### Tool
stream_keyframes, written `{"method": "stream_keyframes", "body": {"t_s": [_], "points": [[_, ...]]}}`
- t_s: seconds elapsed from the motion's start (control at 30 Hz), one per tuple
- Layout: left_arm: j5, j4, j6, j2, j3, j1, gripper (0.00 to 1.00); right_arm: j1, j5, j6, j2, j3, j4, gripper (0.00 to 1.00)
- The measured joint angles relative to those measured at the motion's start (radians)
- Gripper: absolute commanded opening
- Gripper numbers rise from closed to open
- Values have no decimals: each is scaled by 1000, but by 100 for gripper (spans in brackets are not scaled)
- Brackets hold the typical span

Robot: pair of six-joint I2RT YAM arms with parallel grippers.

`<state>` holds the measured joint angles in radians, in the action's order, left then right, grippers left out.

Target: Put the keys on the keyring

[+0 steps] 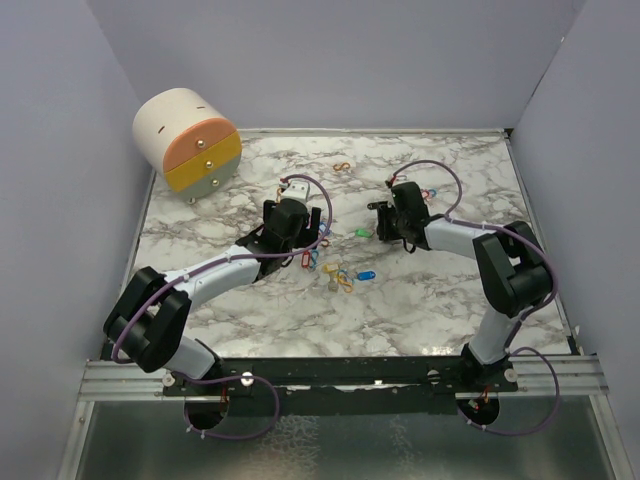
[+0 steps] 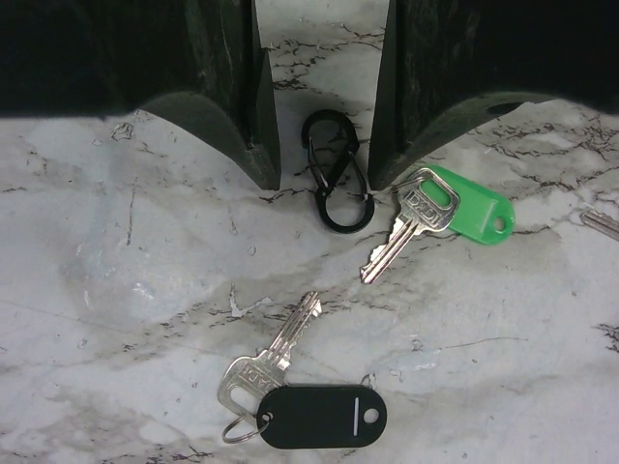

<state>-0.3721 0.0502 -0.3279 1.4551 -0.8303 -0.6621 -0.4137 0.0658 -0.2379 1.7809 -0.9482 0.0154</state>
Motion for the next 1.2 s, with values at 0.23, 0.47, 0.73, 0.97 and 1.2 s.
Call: {"method": "stream_keyframes", "body": {"t_s": [0.23,0.47,0.73,0.97,1.2], "points": [[0,0,0,0,0,2,84,-10,33,0,9,-10,10,18],[0,0,0,0,0,2,83,-13,48,-2,8,-12,10,0],[0,0,0,0,0,2,83,-13,53,-3,3,-7,8,0],[1,-5,0,0,0,2,82,-16,68,-4,-104,56,10,0],[5,-34,-16,13,-2,2,76,-18,76,-4,-205,69,7,0]]}}
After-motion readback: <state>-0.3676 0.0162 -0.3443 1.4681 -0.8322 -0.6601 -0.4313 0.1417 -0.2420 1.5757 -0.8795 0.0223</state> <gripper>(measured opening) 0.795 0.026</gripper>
